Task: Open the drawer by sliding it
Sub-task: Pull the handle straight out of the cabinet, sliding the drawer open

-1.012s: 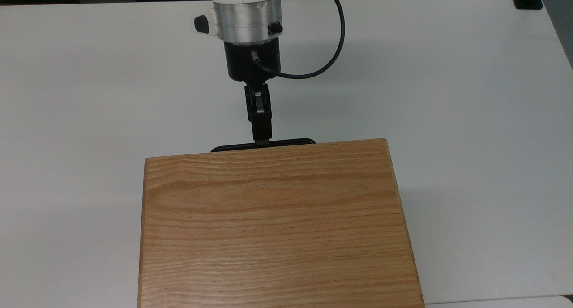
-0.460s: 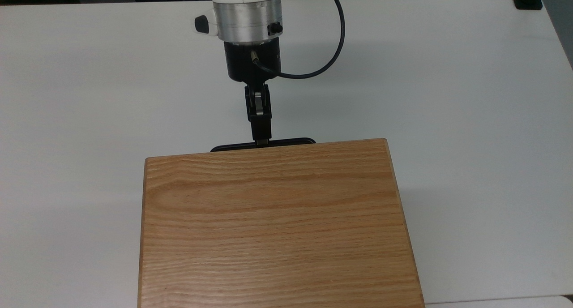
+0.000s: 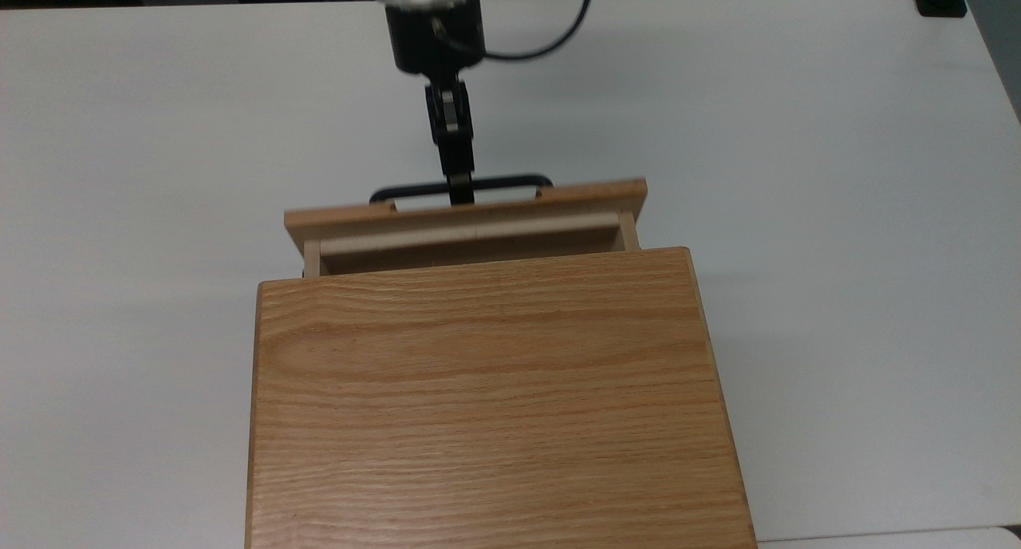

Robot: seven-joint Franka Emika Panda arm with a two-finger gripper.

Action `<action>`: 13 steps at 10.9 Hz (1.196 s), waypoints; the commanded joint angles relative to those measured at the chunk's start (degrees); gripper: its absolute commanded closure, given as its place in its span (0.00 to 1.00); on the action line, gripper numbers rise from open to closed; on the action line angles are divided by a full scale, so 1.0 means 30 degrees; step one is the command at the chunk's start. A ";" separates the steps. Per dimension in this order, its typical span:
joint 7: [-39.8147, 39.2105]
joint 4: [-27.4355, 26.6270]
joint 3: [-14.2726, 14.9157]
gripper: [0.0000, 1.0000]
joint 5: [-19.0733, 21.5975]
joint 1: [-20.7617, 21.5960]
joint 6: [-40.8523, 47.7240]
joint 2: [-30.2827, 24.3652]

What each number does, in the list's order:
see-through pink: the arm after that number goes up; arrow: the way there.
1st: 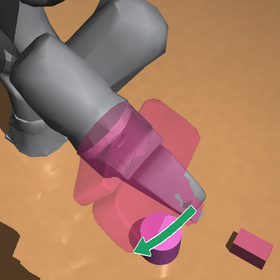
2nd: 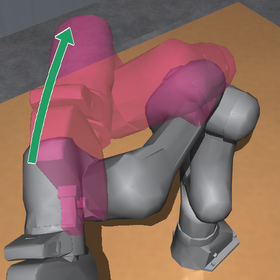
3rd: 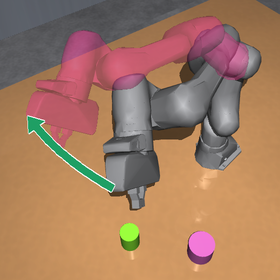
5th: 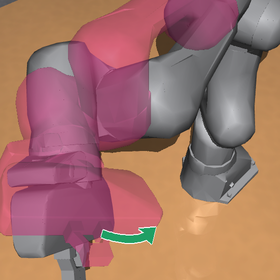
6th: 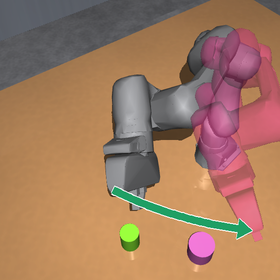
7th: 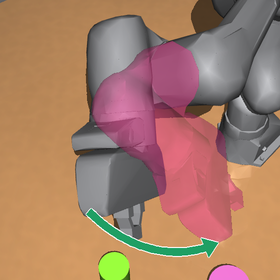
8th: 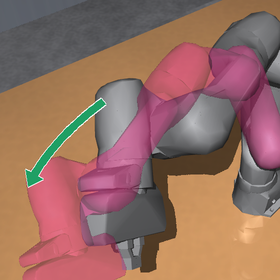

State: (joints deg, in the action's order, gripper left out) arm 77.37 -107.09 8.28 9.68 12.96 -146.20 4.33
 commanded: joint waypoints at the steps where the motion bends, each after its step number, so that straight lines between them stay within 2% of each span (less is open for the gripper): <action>1: -0.3108 -0.3378 0.0169 1.00 0.1254 0.0221 -0.0250 -0.4104; 5: -0.5072 -0.4585 0.0491 0.97 0.2221 0.0104 0.1943 -0.5836; 6: -0.5134 -0.4557 0.0521 0.84 0.2223 0.0104 0.2383 -0.5838; 7: -0.5134 -0.4470 0.0522 0.34 0.2223 0.0104 0.2619 -0.5780; 8: -0.5192 -0.4440 0.0522 0.00 0.2194 0.0104 0.2795 -0.5722; 10: -0.7144 -0.4236 0.0551 0.00 0.2164 0.0162 0.3961 -0.5808; 13: -1.0014 -0.2836 0.0551 0.00 0.1903 -0.0071 0.8347 -0.5838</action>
State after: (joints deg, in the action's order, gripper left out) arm 54.84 -119.21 9.60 14.81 12.91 -130.39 -12.63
